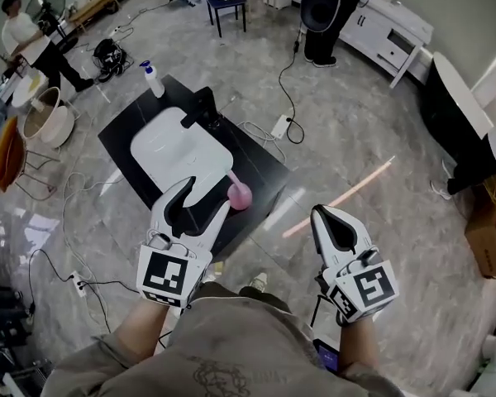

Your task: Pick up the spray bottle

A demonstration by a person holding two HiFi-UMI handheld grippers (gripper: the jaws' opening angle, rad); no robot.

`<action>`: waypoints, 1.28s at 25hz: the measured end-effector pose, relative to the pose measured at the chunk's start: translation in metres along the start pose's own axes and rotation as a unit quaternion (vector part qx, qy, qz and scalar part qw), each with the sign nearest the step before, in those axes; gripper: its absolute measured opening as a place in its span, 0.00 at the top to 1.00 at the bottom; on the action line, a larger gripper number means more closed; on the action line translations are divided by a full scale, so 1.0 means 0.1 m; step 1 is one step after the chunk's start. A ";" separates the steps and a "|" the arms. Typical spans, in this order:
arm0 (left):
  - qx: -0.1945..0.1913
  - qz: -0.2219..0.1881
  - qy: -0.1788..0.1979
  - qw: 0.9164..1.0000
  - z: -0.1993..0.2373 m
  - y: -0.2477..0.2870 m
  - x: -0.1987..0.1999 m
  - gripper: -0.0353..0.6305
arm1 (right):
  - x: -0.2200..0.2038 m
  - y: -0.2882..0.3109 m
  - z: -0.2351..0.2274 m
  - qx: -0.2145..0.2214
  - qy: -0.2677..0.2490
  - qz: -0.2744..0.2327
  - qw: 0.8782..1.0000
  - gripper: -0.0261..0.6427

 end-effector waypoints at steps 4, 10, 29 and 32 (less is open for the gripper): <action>0.033 0.006 -0.010 0.999 0.01 -0.08 -0.03 0.57 | 0.01 0.13 -0.07 0.031 -0.007 0.003 0.999 0.92; 0.057 0.006 -0.017 0.998 0.11 -0.27 -0.12 0.57 | 0.04 0.31 0.00 0.051 -0.013 -0.002 0.999 0.92; -0.003 0.004 0.007 1.000 0.55 -0.23 -0.39 0.57 | -0.08 0.65 0.38 0.002 0.006 0.017 1.000 0.92; -0.014 -0.003 0.006 1.000 0.56 -0.10 -0.47 0.57 | -0.13 0.72 0.39 -0.007 0.012 0.030 0.999 0.92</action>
Point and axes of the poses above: the fingertips, and each gripper's own axes: y forward along the fingers, z to its left, x out of its top, the point moved 8 cm from there along -y, backward along the fingers, and after that the axes turned 6 degrees about z, right-handed, at the moved point
